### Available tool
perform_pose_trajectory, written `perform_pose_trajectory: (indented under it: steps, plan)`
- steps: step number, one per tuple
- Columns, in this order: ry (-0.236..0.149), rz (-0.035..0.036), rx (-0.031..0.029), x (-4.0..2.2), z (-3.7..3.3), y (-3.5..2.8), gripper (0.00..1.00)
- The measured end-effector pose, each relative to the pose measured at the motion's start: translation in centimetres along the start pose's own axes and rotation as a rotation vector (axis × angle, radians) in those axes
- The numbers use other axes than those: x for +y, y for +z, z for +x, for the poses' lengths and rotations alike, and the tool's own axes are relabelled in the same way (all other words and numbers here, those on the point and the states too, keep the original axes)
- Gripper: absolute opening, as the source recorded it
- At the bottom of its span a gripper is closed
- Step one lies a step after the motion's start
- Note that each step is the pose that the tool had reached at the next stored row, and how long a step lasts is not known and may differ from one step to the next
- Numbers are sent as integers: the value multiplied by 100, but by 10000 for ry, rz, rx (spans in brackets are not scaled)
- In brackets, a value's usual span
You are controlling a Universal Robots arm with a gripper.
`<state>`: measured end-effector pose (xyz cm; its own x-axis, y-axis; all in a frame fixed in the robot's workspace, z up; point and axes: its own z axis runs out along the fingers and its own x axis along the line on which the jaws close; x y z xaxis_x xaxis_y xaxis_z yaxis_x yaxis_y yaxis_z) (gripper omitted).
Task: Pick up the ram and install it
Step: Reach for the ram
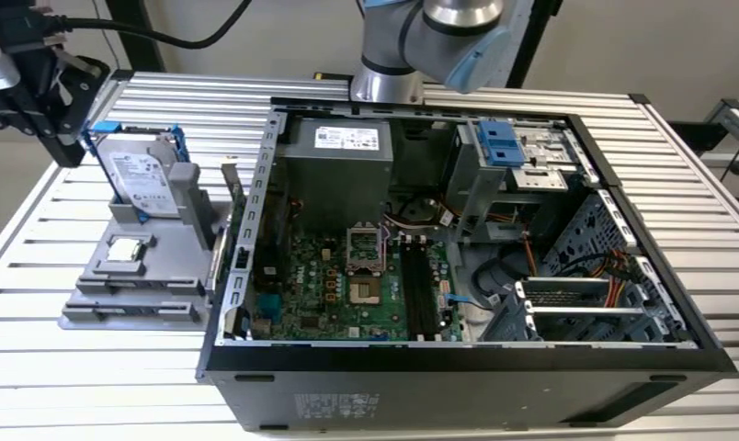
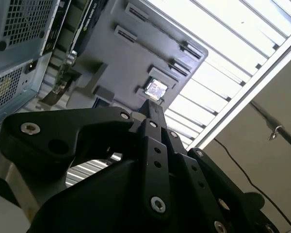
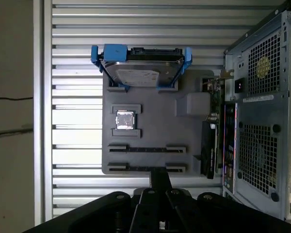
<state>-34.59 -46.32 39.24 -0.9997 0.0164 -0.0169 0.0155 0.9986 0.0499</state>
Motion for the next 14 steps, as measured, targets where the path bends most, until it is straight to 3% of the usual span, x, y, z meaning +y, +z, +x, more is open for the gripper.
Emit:
perform_pose_trajectory:
  steps: [8,14]
  plan:
    - [0,0,0,-115,-1,-6,0]
    - [0,-1,0,-118,-1,-6,0]
